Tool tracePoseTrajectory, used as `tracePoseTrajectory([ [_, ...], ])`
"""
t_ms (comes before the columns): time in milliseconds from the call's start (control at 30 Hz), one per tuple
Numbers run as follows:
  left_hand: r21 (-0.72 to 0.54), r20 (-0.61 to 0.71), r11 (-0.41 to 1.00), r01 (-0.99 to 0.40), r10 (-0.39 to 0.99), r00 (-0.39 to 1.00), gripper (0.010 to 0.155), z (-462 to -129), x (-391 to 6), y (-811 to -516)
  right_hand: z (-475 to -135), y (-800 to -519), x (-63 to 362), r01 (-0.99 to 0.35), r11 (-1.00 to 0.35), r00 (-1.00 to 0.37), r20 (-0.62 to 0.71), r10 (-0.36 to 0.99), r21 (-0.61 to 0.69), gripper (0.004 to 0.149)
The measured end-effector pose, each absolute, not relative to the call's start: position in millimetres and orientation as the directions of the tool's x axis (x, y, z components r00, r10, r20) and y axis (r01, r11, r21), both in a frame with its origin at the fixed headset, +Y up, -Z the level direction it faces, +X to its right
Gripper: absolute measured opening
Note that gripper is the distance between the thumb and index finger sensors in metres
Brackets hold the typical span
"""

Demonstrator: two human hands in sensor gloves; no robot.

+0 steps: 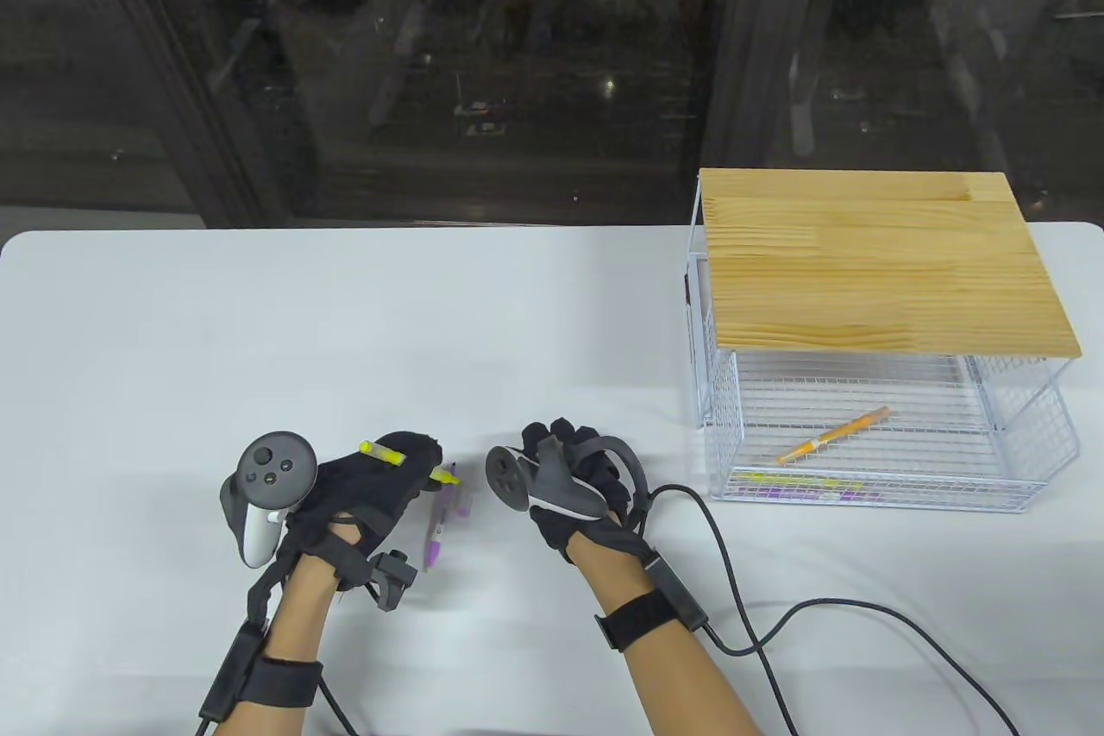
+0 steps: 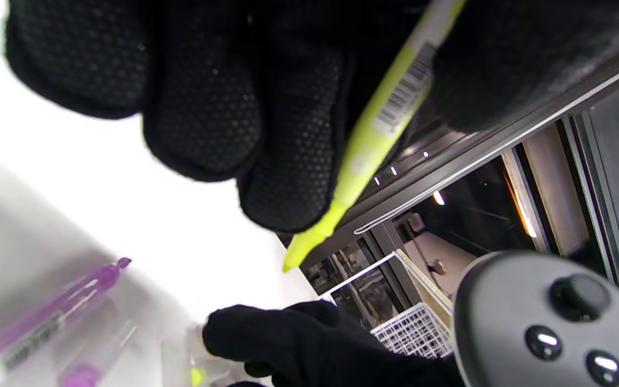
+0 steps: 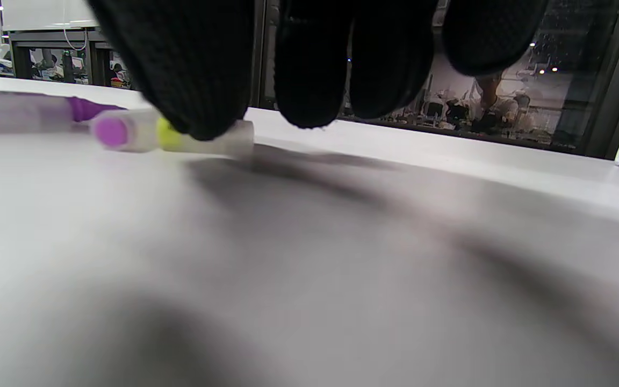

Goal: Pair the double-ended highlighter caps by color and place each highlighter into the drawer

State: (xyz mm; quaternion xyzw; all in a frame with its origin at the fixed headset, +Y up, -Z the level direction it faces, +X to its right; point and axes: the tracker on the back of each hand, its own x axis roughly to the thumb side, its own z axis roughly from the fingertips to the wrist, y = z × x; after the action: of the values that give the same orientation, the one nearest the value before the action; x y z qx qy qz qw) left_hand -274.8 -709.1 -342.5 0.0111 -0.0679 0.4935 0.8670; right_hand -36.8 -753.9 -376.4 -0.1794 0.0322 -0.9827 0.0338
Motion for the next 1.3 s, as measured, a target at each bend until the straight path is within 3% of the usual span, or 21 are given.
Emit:
tracePoseTrajectory([
  [367, -0.105, 0.113, 0.554, -0.826, 0.832, 0.544, 0.057, -343, -272, -712, -376, -756, -41, 0.067, -0.995, -0.932, 0.351, -0.090, -0.075, 0.039],
  [600, -0.061, 0.115, 0.548, -0.835, 0.834, 0.539, 0.049, -342, -274, -708, -374, -754, -37, 0.121, -0.993, -0.935, 0.337, -0.115, -0.002, 0.040],
  [867, -0.073, 0.135, 0.596, -0.799, 0.800, 0.585, 0.042, -341, -271, -706, -375, -733, -19, -0.001, -0.999, -0.951, 0.307, -0.014, -0.049, 0.043],
  [1067, -0.089, 0.129, 0.468, -0.879, 0.881, 0.456, 0.054, -341, -275, -710, -370, -715, 4, -0.154, -0.987, -0.950, 0.280, 0.139, -0.033, 0.045],
  [1200, -0.094, 0.124, 0.466, -0.880, 0.882, 0.454, 0.056, -340, -274, -711, -364, -699, 22, -0.280, -0.960, -0.926, 0.272, 0.263, -0.024, 0.053],
  [1300, -0.096, 0.120, 0.482, -0.871, 0.874, 0.470, 0.056, -339, -273, -711, -358, -694, 33, -0.323, -0.946, -0.911, 0.270, 0.311, -0.002, 0.051],
])
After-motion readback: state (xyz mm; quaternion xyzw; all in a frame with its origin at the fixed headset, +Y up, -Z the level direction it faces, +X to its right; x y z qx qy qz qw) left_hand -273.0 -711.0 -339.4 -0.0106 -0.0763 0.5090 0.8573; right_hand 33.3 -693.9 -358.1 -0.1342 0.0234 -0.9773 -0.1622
